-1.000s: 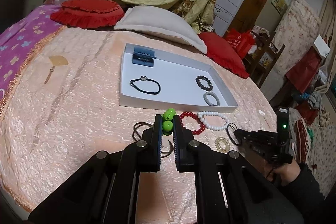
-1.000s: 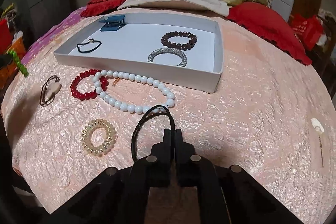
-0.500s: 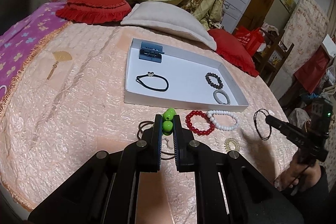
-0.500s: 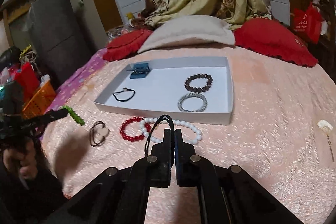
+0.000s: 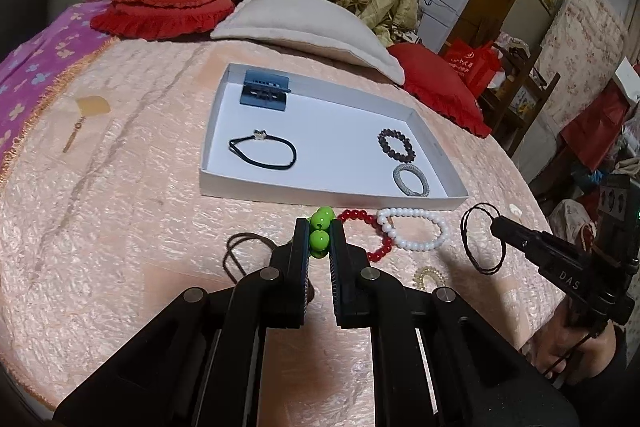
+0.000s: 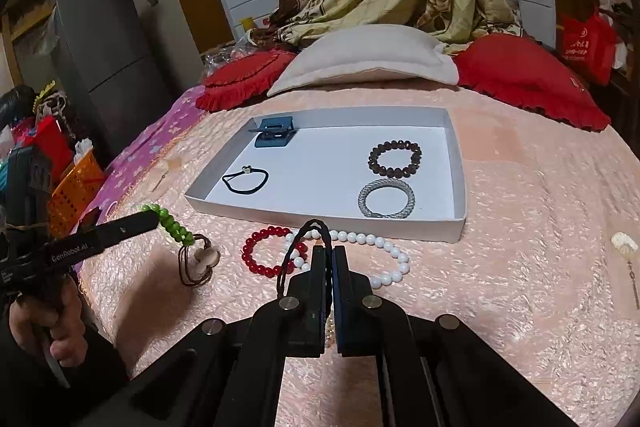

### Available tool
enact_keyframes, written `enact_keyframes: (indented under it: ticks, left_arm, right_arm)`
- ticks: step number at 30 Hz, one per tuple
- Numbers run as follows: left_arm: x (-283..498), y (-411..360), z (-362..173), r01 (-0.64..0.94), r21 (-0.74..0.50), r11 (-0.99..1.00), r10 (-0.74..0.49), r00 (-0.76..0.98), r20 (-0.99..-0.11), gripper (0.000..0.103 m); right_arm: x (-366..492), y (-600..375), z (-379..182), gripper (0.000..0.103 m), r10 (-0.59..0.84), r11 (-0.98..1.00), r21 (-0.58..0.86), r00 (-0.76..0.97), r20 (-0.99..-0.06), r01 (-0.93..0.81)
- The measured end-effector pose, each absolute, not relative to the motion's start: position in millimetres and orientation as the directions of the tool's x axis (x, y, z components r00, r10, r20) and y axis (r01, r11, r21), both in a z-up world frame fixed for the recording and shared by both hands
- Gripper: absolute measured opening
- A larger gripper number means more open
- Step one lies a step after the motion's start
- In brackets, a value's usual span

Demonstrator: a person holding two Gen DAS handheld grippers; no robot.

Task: Organize jewelry
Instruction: 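Carry the green beads with left gripper while right gripper carries the cord over the tray, then drop the green beads in the tray from left gripper while right gripper holds the cord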

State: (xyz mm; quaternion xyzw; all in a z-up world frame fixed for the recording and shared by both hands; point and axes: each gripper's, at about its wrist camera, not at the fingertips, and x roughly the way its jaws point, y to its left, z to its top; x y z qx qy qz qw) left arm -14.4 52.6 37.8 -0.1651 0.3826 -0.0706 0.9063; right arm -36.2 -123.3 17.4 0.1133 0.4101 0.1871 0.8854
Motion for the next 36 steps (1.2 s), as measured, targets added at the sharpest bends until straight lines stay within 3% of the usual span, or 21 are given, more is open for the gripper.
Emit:
enact_keyframes:
  ticks: [13, 21, 32, 36]
  left_arm:
    - [8, 49, 56, -0.011, -0.362, 0.932, -0.249, 0.706, -0.663, 0.008]
    - [61, 54, 67, 0.007, -0.359, 0.933, -0.257, 0.714, -0.652, 0.008]
    - [151, 37, 27, 0.043, -0.438, 0.898, -0.357, 0.653, -0.668, 0.008]
    - [169, 33, 11, 0.026, -0.410, 0.912, -0.333, 0.632, -0.700, 0.008]
  right_arm:
    - [-26, -123, 21, 0.003, 0.407, 0.912, 0.344, 0.600, -0.688, -0.225]
    - [27, -128, 36, 0.003, 0.442, 0.893, 0.390, 0.596, -0.670, -0.223]
    - [101, -114, -20, 0.003, 0.482, 0.861, 0.493, 0.517, -0.708, -0.127]
    - [116, -104, -36, 0.003, 0.520, 0.829, 0.552, 0.488, -0.701, -0.091]
